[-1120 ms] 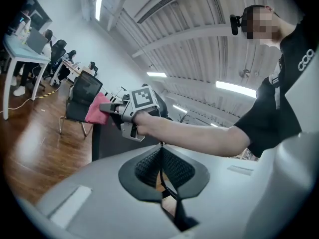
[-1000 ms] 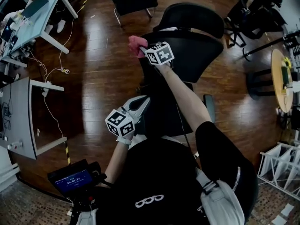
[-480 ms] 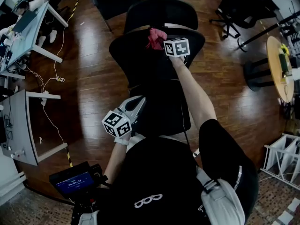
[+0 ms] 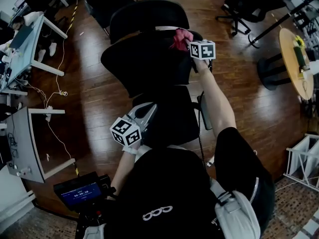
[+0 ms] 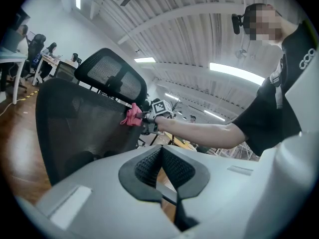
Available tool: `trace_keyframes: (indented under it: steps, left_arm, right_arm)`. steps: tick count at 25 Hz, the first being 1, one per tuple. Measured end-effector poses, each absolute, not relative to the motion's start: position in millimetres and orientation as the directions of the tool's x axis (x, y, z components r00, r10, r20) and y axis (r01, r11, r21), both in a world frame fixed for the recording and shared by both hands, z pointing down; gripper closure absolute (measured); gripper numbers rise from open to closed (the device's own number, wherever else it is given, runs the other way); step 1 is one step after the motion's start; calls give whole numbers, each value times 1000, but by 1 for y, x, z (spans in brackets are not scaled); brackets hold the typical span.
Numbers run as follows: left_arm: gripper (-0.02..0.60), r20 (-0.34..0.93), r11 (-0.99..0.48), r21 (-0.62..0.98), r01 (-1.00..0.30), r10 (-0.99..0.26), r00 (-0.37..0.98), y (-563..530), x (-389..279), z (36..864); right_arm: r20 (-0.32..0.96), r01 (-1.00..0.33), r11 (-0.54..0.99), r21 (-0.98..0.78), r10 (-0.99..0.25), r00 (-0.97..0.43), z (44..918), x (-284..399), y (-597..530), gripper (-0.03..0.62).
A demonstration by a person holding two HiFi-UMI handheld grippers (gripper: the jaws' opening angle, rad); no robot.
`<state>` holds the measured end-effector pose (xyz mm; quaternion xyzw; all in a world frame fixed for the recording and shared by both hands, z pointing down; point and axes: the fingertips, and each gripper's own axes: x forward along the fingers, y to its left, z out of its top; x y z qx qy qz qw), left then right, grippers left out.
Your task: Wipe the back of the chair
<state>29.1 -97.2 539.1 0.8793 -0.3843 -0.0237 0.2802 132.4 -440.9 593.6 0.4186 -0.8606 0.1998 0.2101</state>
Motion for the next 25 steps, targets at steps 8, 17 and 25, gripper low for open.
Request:
trace_keyframes:
  steps: [8, 17, 25]
  left_arm:
    - [589, 174, -572, 502, -649, -668, 724, -100, 54, 535]
    - [589, 167, -589, 506, -631, -650, 741, -98, 64, 534]
    - [589, 170, -580, 501, -643, -662, 730, -96, 63, 534]
  right_arm:
    - [531, -862, 488, -134, -699, -478, 587, 208, -450, 548]
    - [576, -949, 311, -47, -768, -280, 585, 290, -455, 549]
    - [620, -905, 418, 79, -732, -284, 600, 254, -448, 549]
